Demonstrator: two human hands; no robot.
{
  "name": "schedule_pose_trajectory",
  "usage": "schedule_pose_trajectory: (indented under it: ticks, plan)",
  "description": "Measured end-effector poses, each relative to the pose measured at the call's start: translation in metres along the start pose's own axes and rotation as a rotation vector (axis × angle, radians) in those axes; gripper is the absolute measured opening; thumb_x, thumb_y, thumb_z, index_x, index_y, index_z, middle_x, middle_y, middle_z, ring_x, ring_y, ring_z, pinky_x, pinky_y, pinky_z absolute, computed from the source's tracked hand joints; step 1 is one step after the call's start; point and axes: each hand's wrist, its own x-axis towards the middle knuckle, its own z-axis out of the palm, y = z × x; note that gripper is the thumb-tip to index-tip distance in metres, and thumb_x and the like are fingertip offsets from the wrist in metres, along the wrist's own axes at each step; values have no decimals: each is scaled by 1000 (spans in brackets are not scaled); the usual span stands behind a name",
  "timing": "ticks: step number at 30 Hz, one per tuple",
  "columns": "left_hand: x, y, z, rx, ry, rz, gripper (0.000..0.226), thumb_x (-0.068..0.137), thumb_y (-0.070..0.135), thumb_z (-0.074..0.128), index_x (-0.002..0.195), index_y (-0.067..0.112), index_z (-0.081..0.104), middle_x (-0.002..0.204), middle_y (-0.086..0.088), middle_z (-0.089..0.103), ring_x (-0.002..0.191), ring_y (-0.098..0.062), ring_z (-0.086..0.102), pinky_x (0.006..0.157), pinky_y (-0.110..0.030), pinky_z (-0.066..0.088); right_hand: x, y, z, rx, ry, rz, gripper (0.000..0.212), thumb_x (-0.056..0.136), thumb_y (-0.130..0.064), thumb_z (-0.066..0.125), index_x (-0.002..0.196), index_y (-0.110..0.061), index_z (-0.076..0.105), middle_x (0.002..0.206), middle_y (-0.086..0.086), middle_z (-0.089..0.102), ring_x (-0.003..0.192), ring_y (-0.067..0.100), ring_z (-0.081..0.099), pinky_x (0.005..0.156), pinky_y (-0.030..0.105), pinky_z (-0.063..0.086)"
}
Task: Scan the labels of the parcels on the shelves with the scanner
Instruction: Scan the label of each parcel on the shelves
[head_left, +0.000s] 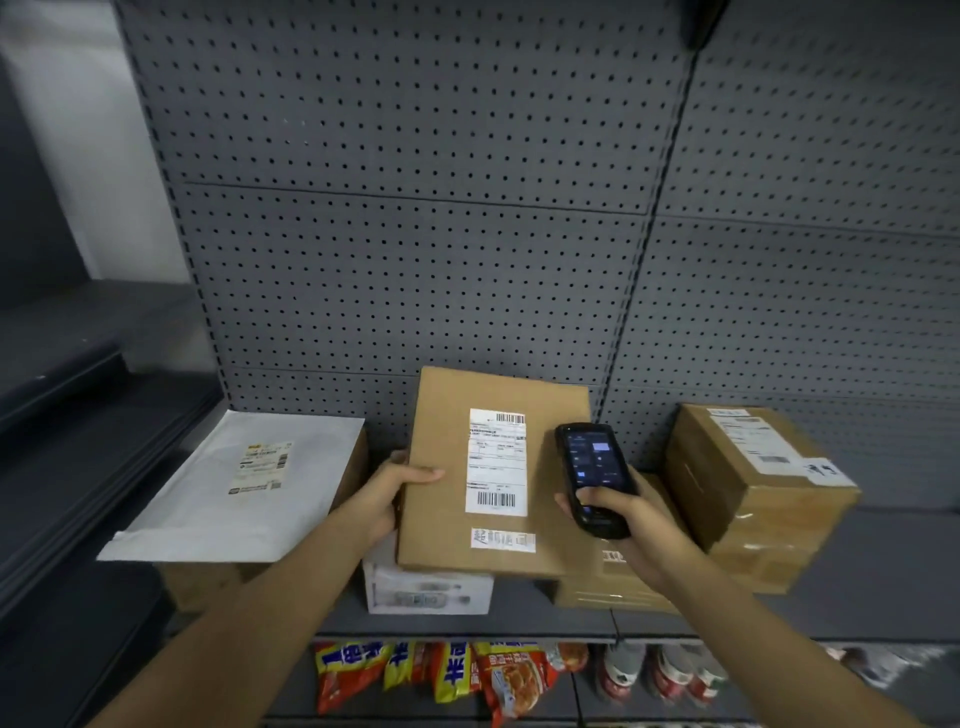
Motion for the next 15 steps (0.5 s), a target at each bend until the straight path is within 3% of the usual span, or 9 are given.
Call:
schedule_pose_trajectory:
  ticks: [3,6,8,13,15]
  plan:
    - [-34,1,33,58,34,97,93,52,6,86,135,16,46,121,-11,66,112,-29,62,92,-44,51,-54,-7,-4,-63,-28,-50,56,79,14,63,129,-9,54,111,20,71,90,34,73,77,37,61]
    - [-69,1,65,117,42,177,84,59,-2,82,130,20,43,117,-7,65,109,-25,60,94,-43,49,-112,-14,-5,-92,-50,-61,57,78,14,63,129,-10,55,106,18,73,90,34,72,80,41,59]
    - [-89,3,81,126,55,225,85,63,-6,79,133,22,41,116,-3,64,108,-22,59,96,-43,47,-149,-20,-5,-86,-69,-75,57,78,15,63,129,-10,56,107,18,73,94,37,71,80,42,59]
    - [-119,16,96,93,57,305,109,45,3,86,142,22,40,124,-4,64,115,-26,58,102,-50,45,-218,-36,5,-94,-129,-40,53,81,17,60,124,-13,60,122,26,64,105,43,66,72,36,60]
    - [-128,25,101,52,55,333,109,46,0,86,142,21,40,126,-6,63,117,-29,57,97,-48,48,-238,-41,9,-96,-169,-16,52,81,16,59,125,-12,60,125,29,61,97,41,69,70,35,59]
